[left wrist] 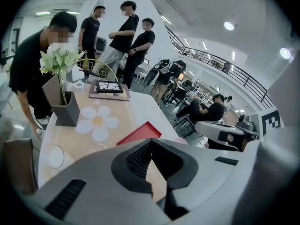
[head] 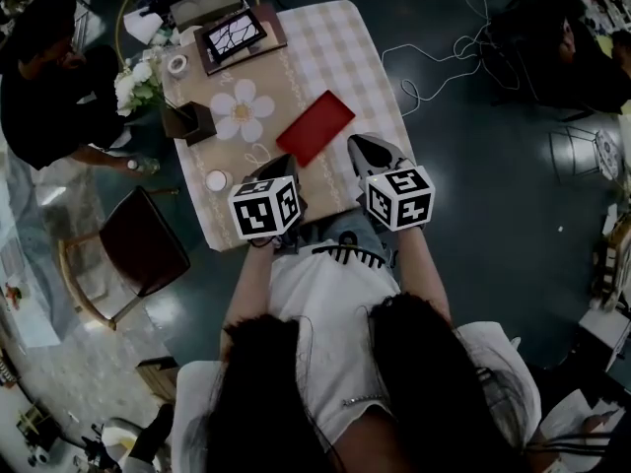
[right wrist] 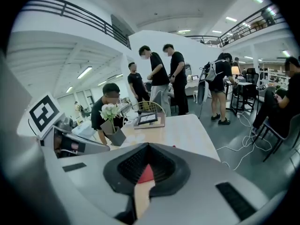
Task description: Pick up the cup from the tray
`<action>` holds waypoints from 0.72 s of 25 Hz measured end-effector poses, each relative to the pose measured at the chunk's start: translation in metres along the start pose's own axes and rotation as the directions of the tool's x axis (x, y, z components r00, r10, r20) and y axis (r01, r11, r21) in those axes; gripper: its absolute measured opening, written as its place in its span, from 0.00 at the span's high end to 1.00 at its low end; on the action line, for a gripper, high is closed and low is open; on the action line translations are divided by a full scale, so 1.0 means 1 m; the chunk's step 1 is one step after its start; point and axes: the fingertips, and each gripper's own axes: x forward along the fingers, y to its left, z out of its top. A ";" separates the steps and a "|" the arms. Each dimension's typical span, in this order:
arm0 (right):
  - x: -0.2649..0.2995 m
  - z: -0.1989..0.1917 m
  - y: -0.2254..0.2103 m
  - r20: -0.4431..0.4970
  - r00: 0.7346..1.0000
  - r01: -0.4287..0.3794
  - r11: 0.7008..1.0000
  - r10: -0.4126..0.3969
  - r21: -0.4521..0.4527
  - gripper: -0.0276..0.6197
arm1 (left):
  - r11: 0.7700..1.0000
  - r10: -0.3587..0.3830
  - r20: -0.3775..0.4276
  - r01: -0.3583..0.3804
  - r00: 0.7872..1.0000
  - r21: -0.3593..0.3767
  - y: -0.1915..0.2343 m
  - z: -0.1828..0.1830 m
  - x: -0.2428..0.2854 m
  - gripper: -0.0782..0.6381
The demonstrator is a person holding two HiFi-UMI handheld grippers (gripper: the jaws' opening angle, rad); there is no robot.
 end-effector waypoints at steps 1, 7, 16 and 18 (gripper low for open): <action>0.001 -0.003 0.000 0.002 1.000 0.013 1.000 -0.013 0.002 0.94 | 1.000 0.000 0.000 0.000 1.000 0.000 0.000 -0.001 -0.001 0.88; 0.003 -0.017 0.006 -0.037 0.999 0.038 0.999 -0.039 -0.008 0.94 | 1.000 -0.002 0.004 0.002 1.000 0.005 -0.001 -0.005 -0.004 0.88; 0.002 -0.022 0.007 -0.069 0.995 0.074 0.996 -0.077 -0.047 0.95 | 1.000 -0.013 0.000 0.013 1.000 0.021 -0.005 -0.009 -0.006 0.88; 0.001 -0.022 0.006 -0.070 0.994 0.079 0.996 -0.083 -0.049 0.95 | 0.999 -0.007 -0.002 0.007 1.000 0.032 -0.004 -0.009 -0.005 0.88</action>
